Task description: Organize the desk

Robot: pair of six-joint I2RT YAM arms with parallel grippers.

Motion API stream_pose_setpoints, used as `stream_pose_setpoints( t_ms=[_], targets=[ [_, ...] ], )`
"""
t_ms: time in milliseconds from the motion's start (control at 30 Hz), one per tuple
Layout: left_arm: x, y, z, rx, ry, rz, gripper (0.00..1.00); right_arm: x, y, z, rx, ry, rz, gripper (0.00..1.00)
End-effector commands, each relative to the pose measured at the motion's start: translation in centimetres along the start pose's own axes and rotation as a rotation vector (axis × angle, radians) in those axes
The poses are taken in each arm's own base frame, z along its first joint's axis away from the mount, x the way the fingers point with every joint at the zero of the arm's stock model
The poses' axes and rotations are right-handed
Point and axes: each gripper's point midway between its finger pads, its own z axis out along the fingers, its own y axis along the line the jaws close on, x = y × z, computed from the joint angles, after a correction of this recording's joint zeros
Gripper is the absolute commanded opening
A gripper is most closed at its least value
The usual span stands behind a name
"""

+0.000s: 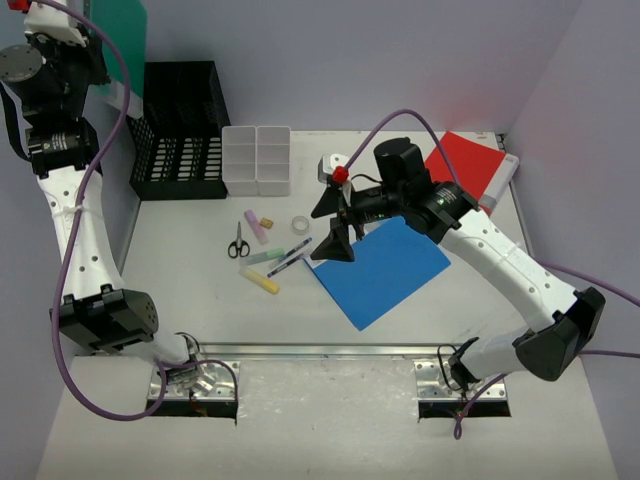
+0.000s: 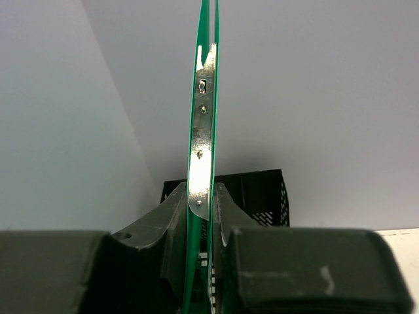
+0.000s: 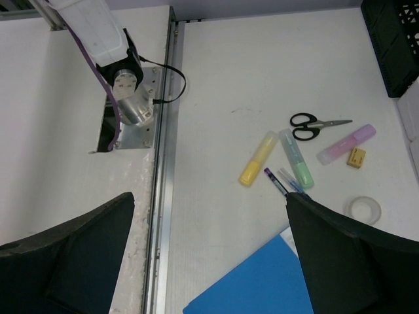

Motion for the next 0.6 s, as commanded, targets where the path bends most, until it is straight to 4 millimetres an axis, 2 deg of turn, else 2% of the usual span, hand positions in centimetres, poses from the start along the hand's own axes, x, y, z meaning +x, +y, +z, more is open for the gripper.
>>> stream_pose_setpoints(
  t_ms=[0,200,567],
  targets=[
    [-4.5,-0.1,-0.2,0.022,-0.17,0.032,0.0,-0.9,-0.2,0.1,-0.021,-0.025,-0.033,0.99],
    [-3.0,0.5,0.4,-0.001,-0.167,0.042,0.0,-0.5,-0.4,0.4,-0.034,-0.018,-0.019,0.99],
    [-0.8,3.0,1.3,-0.05,-0.15,0.062,0.0,0.0,-0.9,1.1,-0.051,-0.009,0.004,0.99]
  ],
)
